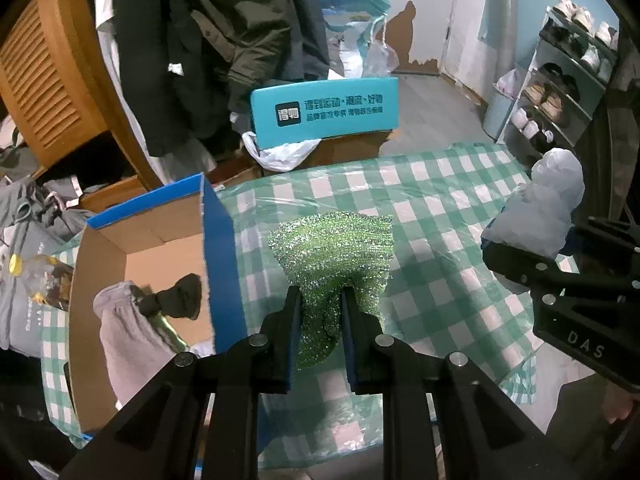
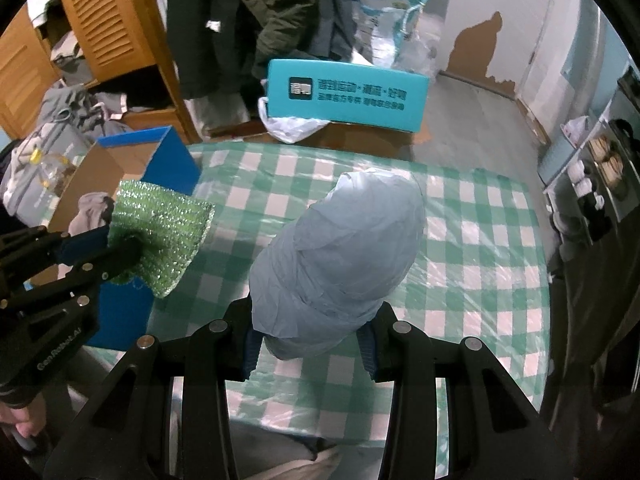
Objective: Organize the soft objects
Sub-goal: 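Lift the green pad with the left tool while the right tool carries the white cloth toward the box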
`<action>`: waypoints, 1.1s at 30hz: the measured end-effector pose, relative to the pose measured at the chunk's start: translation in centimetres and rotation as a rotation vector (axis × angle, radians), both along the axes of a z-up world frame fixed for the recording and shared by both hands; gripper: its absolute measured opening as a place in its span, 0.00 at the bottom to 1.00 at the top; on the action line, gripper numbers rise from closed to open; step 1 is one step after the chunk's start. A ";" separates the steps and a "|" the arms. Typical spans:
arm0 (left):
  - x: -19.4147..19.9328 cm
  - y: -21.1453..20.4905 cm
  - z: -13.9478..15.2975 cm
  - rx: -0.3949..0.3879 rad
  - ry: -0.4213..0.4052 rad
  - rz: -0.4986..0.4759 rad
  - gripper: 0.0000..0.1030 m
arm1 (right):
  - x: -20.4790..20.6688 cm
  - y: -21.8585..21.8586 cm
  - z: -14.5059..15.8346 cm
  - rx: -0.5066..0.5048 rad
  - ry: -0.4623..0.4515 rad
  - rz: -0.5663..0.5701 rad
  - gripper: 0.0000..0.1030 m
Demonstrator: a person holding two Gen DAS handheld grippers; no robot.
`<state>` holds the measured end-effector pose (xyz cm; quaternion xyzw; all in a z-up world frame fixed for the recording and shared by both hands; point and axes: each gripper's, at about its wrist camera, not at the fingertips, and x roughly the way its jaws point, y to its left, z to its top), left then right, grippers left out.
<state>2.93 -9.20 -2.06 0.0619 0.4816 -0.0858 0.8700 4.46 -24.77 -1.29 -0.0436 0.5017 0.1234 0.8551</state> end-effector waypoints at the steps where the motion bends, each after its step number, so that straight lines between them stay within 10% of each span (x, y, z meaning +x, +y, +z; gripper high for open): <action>1: -0.1 0.3 0.1 -0.003 -0.002 0.003 0.18 | 0.0 0.3 0.1 -0.001 -0.001 0.006 0.38; 33: -1.2 10.2 1.5 -0.013 -0.050 0.152 0.18 | -0.1 12.3 1.1 0.005 0.004 0.194 0.38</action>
